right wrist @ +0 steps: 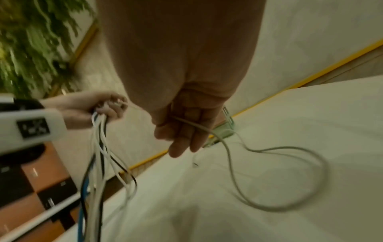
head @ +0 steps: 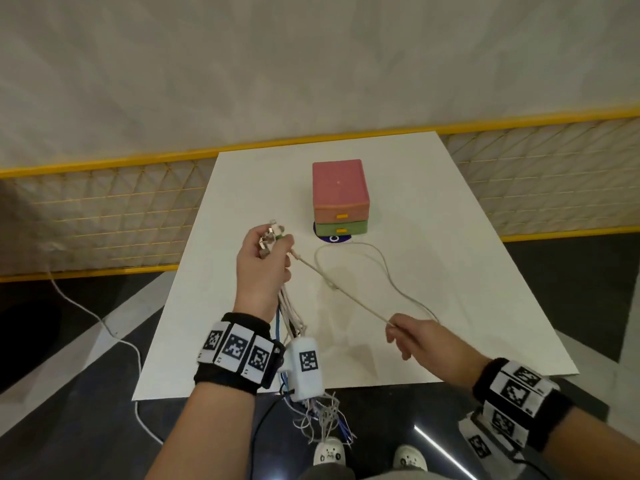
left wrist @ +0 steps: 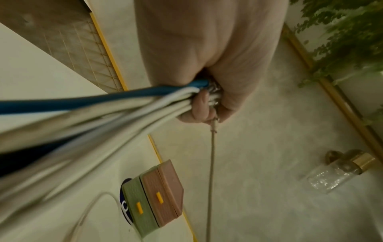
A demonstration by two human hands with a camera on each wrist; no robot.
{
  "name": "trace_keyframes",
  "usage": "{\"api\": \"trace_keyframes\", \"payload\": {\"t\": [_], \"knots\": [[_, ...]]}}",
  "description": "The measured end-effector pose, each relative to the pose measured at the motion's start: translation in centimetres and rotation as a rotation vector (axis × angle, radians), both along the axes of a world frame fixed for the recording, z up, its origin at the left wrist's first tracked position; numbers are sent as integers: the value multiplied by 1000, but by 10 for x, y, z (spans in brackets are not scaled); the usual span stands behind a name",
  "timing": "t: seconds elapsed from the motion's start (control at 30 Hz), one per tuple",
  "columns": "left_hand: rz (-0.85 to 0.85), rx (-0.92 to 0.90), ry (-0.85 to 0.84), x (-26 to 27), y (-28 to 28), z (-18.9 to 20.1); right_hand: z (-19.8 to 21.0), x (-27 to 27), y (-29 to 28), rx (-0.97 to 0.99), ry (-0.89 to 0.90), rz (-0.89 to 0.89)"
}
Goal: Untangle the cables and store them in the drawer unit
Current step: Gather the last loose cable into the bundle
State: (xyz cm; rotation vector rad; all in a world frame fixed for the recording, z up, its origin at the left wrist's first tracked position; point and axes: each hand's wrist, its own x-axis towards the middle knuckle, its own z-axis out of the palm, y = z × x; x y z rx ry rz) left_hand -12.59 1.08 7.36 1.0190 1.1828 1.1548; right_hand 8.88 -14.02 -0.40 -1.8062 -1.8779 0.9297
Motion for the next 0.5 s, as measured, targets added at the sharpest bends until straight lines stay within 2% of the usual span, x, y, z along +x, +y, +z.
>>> {"api": "trace_keyframes", "payload": {"t": [0.07,0.13,0.23,0.37,0.43,0.5], "knots": [[-94,37,88,1,-6,3,0,8,-11,-24,-75,-2],[-267,80,143,8,-19,6,8,8,-10,7,-122,13],[-555,107,199,26,-40,9,28,2,1,128,-216,17],[-795,114,387,42,-58,12,62,0,9,313,-229,-62],[-841,181,433,45,-62,13,77,5,10,373,-153,-127],[-728,238,373,44,-65,17,87,14,8,356,-93,-162]]}}
